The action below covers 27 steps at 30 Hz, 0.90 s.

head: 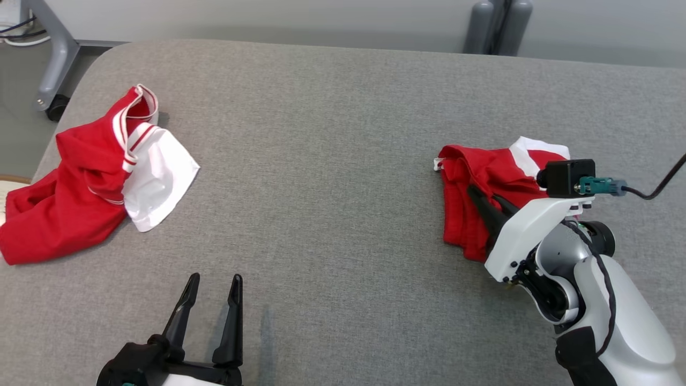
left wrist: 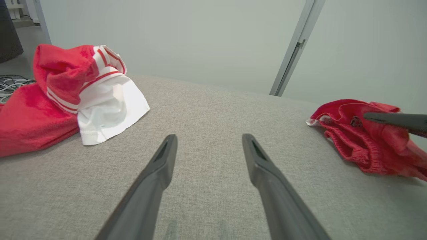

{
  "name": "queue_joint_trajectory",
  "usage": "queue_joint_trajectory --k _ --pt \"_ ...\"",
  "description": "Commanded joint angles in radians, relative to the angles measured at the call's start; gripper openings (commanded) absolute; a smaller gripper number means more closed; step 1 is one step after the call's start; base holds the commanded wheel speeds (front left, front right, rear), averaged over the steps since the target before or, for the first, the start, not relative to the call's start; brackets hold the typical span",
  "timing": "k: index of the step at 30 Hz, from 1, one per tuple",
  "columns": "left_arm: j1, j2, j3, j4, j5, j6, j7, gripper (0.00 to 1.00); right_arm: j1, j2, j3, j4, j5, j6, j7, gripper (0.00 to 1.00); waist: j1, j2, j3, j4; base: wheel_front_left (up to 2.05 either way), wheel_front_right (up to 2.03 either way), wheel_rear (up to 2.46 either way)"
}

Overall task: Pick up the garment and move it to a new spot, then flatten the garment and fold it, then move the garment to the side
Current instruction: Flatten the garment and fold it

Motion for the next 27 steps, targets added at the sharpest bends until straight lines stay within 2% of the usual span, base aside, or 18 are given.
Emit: queue_joint_trajectory --k 1,2,3,8,14,17,20,21,22,24,27 --pt "0.009 0.003 0.0 0.002 -0.007 0.005 -0.005 1.0 -0.007 -0.002 -0.006 0.005 -0.014 0.0 -0.007 0.38 0.0 0.0 -0.004 0.007 0.0 0.0 0.0" --pt "0.012 0.003 0.0 0.003 -0.008 0.007 -0.005 1.0 -0.003 -0.001 -0.007 0.009 -0.017 0.0 -0.011 0.63 0.0 0.0 -0.006 0.008 0.0 0.0 0.0" --pt "0.015 0.003 0.0 0.004 -0.01 0.01 -0.005 1.0 0.005 -0.002 -0.008 0.01 -0.022 0.0 -0.012 1.0 0.0 0.0 -0.009 0.009 0.0 0.0 0.0" --pt "0.024 0.003 0.009 0.006 -0.013 0.015 -0.005 1.0 0.04 -0.029 0.005 -0.029 -0.056 0.0 -0.027 1.0 0.0 0.0 -0.025 0.002 0.0 0.0 0.0" --pt "0.061 0.003 0.032 0.009 -0.015 0.023 -0.005 1.0 0.187 -0.095 -0.002 -0.21 -0.094 0.0 -0.073 1.0 0.0 0.0 -0.079 -0.026 0.0 0.0 0.0" --pt "0.084 0.003 0.045 0.002 -0.018 0.03 -0.005 1.0 0.28 -0.134 -0.036 -0.313 -0.119 0.0 -0.091 1.0 0.0 0.0 -0.096 -0.045 0.0 0.0 0.0" --pt "0.092 0.003 0.046 -0.01 -0.021 0.034 -0.005 1.0 0.345 -0.135 -0.105 -0.373 -0.138 0.0 -0.13 1.0 0.0 0.0 -0.096 -0.06 0.0 0.0 0.0" --pt "0.09 0.003 0.041 -0.012 -0.02 0.033 -0.005 1.0 0.354 -0.139 -0.123 -0.378 -0.153 0.0 -0.139 0.14 0.0 0.0 -0.091 -0.062 0.0 0.0 0.0" --pt "0.084 0.003 0.037 -0.014 -0.02 0.032 -0.005 1.0 0.363 -0.128 -0.142 -0.371 -0.153 0.0 -0.141 0.0 0.0 0.0 -0.086 -0.064 0.0 0.0 0.0" --pt "0.07 0.003 0.026 -0.012 -0.018 0.023 -0.005 1.0 0.363 -0.132 -0.166 -0.35 -0.192 0.0 -0.142 0.0 0.0 0.0 -0.074 -0.061 0.0 0.0 0.0" --pt "0.046 0.004 0.017 -0.011 -0.018 0.019 -0.005 1.0 0.311 -0.094 -0.198 -0.3 -0.205 0.001 -0.15 0.0 0.0 0.0 -0.047 -0.051 0.0 0.0 0.0"
